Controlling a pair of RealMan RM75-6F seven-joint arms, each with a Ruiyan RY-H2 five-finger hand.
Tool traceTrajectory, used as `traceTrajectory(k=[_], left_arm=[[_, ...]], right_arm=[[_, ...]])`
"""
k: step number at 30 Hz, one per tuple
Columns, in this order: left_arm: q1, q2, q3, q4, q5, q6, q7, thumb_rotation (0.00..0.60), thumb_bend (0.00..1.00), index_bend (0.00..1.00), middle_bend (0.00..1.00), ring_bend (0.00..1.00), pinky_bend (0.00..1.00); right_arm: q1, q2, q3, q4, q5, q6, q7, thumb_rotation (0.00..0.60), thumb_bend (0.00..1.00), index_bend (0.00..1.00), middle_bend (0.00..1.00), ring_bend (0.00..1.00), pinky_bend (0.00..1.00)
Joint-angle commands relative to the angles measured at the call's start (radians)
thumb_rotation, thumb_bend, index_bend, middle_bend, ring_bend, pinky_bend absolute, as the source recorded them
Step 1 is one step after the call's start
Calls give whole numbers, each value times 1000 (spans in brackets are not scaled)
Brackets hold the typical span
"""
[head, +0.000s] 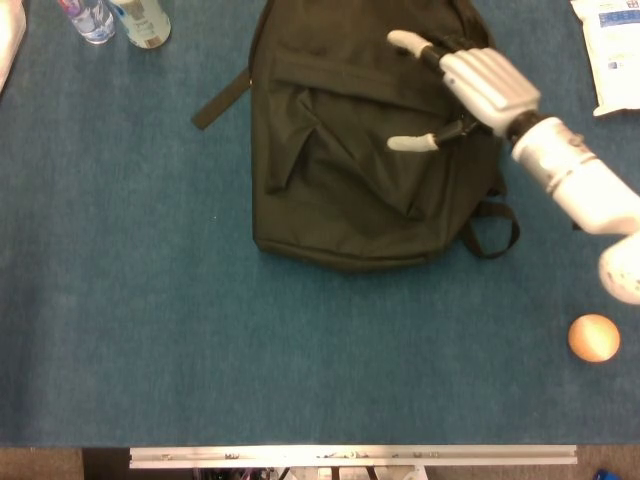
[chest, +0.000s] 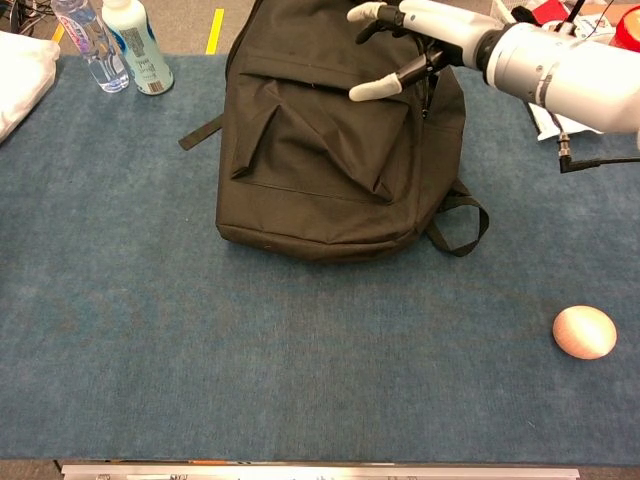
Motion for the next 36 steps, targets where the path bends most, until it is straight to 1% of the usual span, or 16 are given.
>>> traceTrajectory(k=[1, 8, 10, 13, 17, 20, 26, 29, 36], left_arm=[[-1, 1, -1, -1, -3, -2, 2, 600, 423, 281, 259, 231, 325], [-2, 1, 1, -3, 0, -5, 7, 600, 422, 281, 260, 230, 325], [-1, 1, 2, -3, -1, -5, 7, 600, 422, 281, 261, 230, 325], [2, 2, 3, -5, -1, -3, 7, 600, 422, 281, 262, 230, 325], [0, 0, 1, -1, -1, -5, 6, 600, 422, 281, 262, 230, 325], [-3, -2, 1, 1, 5, -6, 5, 600, 423, 281, 262, 231, 325], [-9, -7, 1, 4, 9, -12, 5, 600, 423, 281, 262, 230, 325], [-8, -7, 1, 4, 7, -11, 5, 600, 423, 281, 262, 230, 325], [-2, -4, 4, 3, 6, -5, 6, 600, 423, 281, 262, 230, 324]], right_arm=[[25, -32, 1, 35, 8, -23, 25, 350, 7, 0, 161, 26, 76], [54, -73, -19, 94, 18, -68, 55, 350, 7, 0, 156, 26, 76], [56, -74, -28, 93, 12, -85, 70, 350, 7, 0, 154, 26, 85], [47, -59, -39, 62, -13, -105, 106, 357, 8, 0, 151, 26, 107], [26, -34, -54, 18, -72, -90, 141, 361, 7, 0, 151, 26, 120], [17, -20, -65, 10, -105, -71, 150, 362, 7, 0, 151, 26, 119], [16, -17, -54, 43, -106, -26, 152, 363, 7, 0, 151, 26, 120], [19, -14, -53, 41, -101, -23, 159, 361, 7, 0, 151, 26, 119], [18, -3, -92, 8, -124, -36, 150, 363, 8, 0, 151, 26, 120]])
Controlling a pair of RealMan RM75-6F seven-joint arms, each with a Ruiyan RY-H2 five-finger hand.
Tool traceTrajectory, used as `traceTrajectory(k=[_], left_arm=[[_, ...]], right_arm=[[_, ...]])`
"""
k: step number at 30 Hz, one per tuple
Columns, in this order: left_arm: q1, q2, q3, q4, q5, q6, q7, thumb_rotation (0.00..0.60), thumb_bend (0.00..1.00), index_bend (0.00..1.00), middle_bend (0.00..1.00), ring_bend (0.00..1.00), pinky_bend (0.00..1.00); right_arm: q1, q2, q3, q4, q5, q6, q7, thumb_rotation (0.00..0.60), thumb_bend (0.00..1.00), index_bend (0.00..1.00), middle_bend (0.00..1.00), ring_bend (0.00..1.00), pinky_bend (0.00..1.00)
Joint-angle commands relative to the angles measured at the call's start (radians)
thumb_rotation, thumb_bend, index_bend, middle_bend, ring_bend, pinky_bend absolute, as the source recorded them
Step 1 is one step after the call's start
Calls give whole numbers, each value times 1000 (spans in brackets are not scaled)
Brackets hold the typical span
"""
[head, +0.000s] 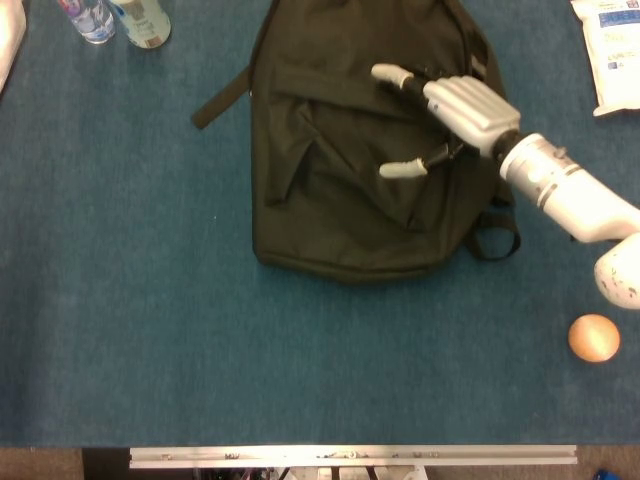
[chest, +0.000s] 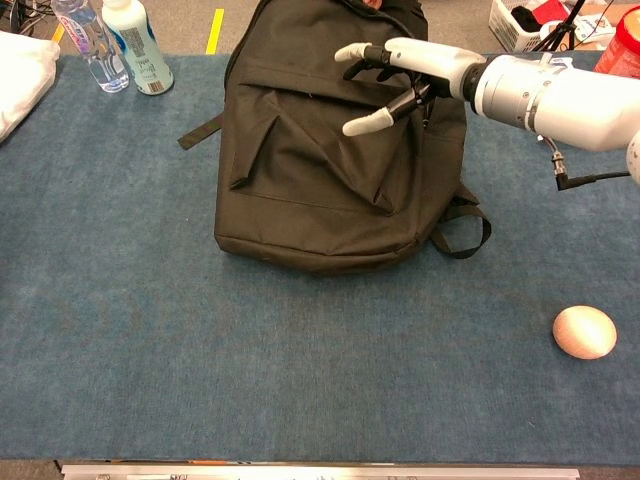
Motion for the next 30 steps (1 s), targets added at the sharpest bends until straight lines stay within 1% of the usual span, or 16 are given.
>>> traceTrajectory(k=[1, 7, 11, 16, 21, 25, 30], left_arm=[[1, 1, 1, 0, 0, 0, 0, 600, 422, 281, 262, 230, 324], [0, 1, -1, 1, -2, -2, -1, 600, 423, 281, 262, 230, 324], [-2, 0, -2, 3, -1, -2, -2, 600, 422, 281, 262, 230, 324], [-4, -2, -2, 6, 0, -5, -2, 600, 423, 281, 262, 230, 324], [-1, 0, -3, 6, -4, -1, -5, 600, 423, 281, 261, 230, 324], [4, 3, -1, 6, -5, 3, -4, 600, 423, 281, 261, 230, 324], [7, 5, -1, 7, -7, 6, -6, 600, 423, 281, 262, 230, 324]], right_arm=[[-4, 8, -15, -21, -14, 3, -5, 363, 8, 0, 151, 26, 120], [-19, 35, -36, -66, -43, 29, -9, 362, 7, 0, 151, 26, 121], [-28, 47, -32, -68, -44, 62, -13, 362, 7, 0, 151, 26, 121], [-22, 37, -17, -29, -20, 77, -20, 362, 8, 0, 151, 26, 121], [-1, 13, -17, 15, 7, 45, -21, 363, 7, 0, 151, 26, 121], [4, 2, -31, 16, 2, 28, -21, 363, 7, 0, 151, 26, 121], [-10, 12, -54, -28, -31, 50, -27, 363, 7, 0, 151, 26, 121]])
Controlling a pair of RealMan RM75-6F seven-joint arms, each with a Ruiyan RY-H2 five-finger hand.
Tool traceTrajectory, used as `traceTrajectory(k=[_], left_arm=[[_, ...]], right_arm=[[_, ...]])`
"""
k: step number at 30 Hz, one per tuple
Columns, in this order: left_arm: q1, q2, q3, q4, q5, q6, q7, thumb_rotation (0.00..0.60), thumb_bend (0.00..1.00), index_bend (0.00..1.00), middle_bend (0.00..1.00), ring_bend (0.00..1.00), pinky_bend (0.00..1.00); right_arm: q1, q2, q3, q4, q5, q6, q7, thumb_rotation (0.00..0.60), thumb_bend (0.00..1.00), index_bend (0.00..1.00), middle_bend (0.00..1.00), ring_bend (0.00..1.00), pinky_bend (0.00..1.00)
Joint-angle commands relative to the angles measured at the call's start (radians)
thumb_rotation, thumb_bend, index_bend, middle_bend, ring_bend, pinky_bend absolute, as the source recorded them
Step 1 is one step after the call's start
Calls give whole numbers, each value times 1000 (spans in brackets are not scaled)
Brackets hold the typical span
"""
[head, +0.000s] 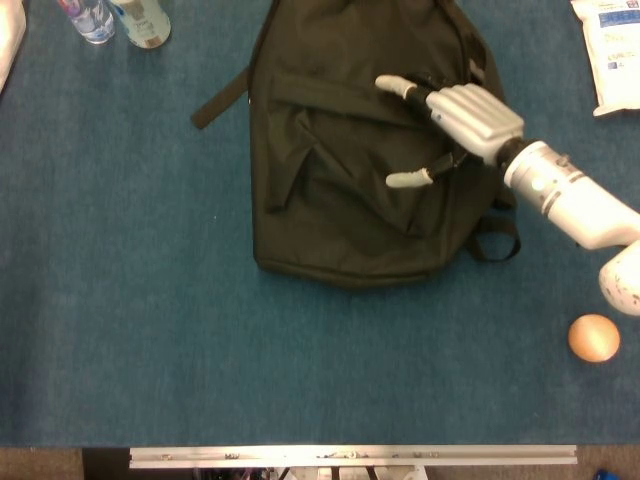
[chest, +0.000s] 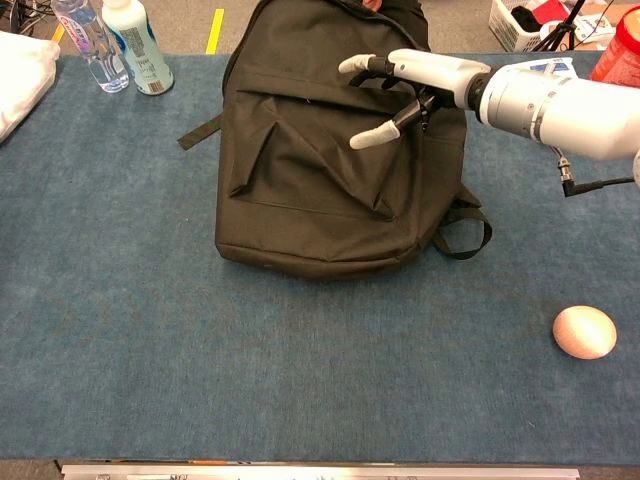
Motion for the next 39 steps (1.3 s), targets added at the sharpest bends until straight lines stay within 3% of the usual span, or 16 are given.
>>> traceTrajectory(k=[1, 10, 16, 19, 21, 22, 31, 39], left_arm=[[1, 0, 0, 1, 1, 1, -2, 600, 422, 281, 261, 230, 324], [-7, -3, -6, 7, 3, -5, -9, 600, 423, 281, 261, 230, 324], [-10, -5, -8, 18, -1, -9, -20, 600, 422, 281, 261, 230, 324], [-12, -5, -11, 21, 0, -11, -26, 600, 422, 281, 261, 230, 324], [-14, -5, -13, 22, 0, -11, -33, 600, 422, 281, 261, 230, 324], [-16, -6, -14, 22, 1, -12, -37, 600, 423, 281, 261, 230, 324], [-29, -12, -12, 20, 14, -27, -40, 600, 423, 281, 260, 230, 302], [-41, -20, -5, 1, 46, -29, -35, 600, 423, 281, 260, 230, 293]], right_arm=[[-13, 12, -16, -35, -26, 21, -6, 363, 7, 0, 151, 26, 121], [-50, 73, -34, -92, -75, 109, -54, 361, 7, 0, 151, 26, 121], [-131, 146, -43, -142, -71, 254, -151, 375, 17, 0, 162, 26, 121], [-171, 187, -53, -185, -74, 313, -195, 471, 47, 0, 163, 26, 121], [-212, 221, -65, -217, -75, 373, -242, 581, 81, 0, 164, 26, 121], [-261, 259, -87, -238, -77, 435, -297, 598, 90, 0, 164, 26, 121], [-535, 350, -166, -331, -43, 777, -505, 600, 92, 0, 164, 26, 121], [-686, 386, -207, -344, -45, 911, -502, 600, 92, 0, 174, 26, 121]])
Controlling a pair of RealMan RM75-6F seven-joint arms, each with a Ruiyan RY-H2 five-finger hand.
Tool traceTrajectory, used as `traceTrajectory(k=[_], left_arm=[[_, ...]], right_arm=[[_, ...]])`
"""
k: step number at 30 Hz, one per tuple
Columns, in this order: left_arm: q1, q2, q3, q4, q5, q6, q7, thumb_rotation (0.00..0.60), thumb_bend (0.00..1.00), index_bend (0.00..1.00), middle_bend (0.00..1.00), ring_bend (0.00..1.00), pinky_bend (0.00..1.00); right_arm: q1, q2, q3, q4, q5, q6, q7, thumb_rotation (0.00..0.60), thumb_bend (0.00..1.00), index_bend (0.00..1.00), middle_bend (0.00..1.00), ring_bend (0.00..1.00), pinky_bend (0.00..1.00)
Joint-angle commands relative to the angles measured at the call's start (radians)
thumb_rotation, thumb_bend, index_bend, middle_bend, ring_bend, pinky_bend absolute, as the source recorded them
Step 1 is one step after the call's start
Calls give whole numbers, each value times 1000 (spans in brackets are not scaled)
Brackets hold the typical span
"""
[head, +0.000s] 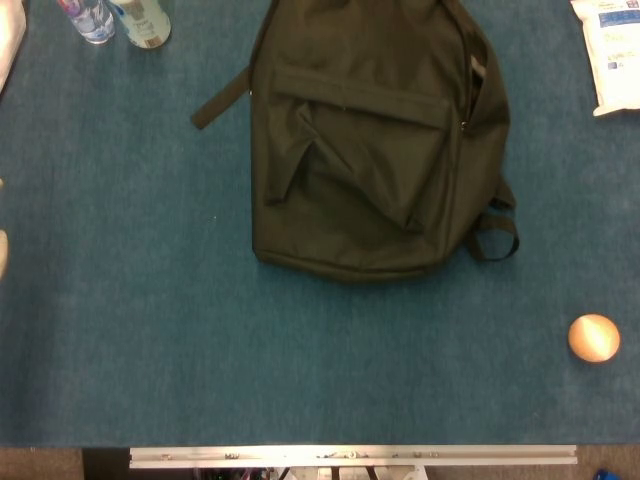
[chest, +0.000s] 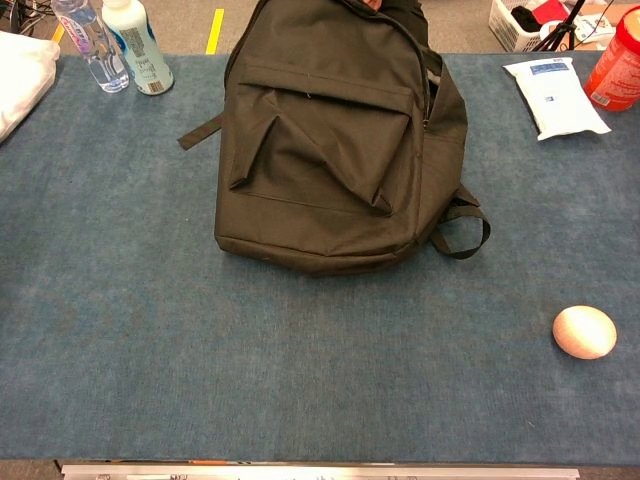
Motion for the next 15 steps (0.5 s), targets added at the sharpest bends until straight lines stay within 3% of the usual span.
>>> traceTrajectory(k=[1, 15], left_arm=[[-3, -2, 6, -11, 13, 2, 4, 600, 423, 281, 260, 230, 293], [-12, -7, 11, -34, 10, -13, 34, 600, 422, 281, 261, 230, 288]], right_arm=[[-54, 12, -16, -4, 1, 45, 15, 600, 93, 0, 174, 26, 121], [-109, -9, 9, 24, -26, 48, 64, 600, 93, 0, 178, 26, 121]])
